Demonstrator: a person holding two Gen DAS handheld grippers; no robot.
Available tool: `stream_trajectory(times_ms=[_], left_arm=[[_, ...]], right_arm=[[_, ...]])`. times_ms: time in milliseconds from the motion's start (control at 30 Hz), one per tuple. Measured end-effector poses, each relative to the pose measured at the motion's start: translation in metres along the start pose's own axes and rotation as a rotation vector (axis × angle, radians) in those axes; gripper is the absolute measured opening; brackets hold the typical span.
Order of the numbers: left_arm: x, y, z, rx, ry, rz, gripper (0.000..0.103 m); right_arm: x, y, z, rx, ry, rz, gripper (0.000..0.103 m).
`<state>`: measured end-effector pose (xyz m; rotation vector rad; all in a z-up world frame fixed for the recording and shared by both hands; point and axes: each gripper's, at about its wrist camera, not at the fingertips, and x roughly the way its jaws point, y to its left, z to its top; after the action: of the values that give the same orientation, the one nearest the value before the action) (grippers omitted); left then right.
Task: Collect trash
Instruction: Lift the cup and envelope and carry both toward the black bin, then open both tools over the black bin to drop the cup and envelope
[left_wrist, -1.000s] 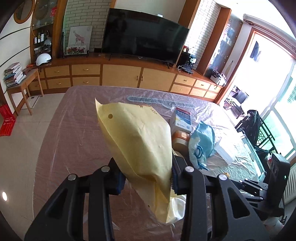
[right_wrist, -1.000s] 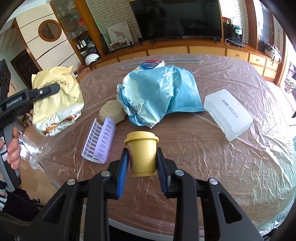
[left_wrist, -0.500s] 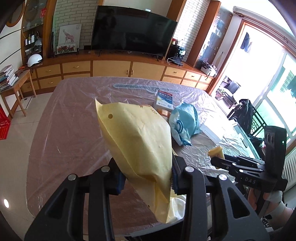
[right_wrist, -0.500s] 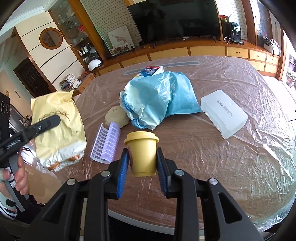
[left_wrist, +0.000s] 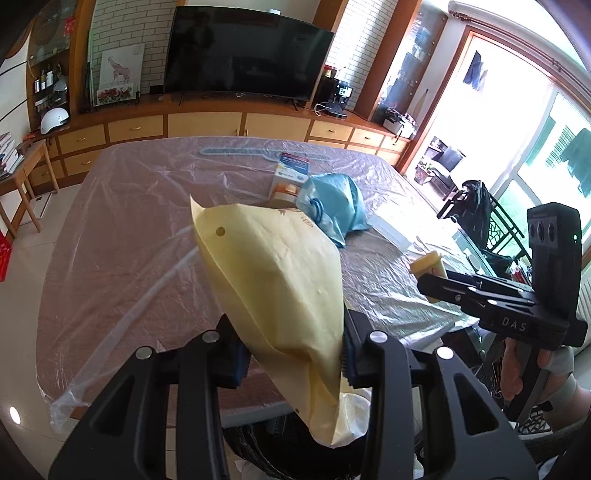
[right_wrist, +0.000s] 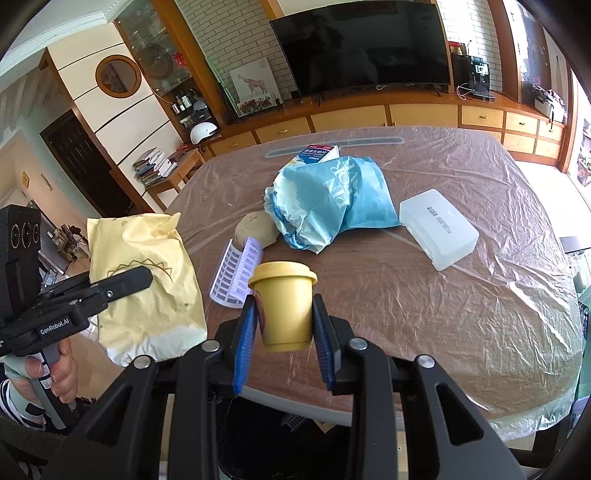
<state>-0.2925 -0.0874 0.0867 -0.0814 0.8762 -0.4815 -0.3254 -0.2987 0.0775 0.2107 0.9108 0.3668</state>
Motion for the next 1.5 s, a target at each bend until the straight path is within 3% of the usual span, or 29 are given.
stream_trajectory(times_ms=[833,1500], left_arm=[[-0.006,-0.051,-0.064,0.124,0.134,-0.117,0.039],[0.032,-0.050,-0.116,0.138,0.277,-0.046,0.039]], right_arm=[[-0.030,0.009,-0.063,-0.073,0.099,0.058,0.030],[0.001,0.012,-0.110,-0.119,0.218,0.006,0.030]])
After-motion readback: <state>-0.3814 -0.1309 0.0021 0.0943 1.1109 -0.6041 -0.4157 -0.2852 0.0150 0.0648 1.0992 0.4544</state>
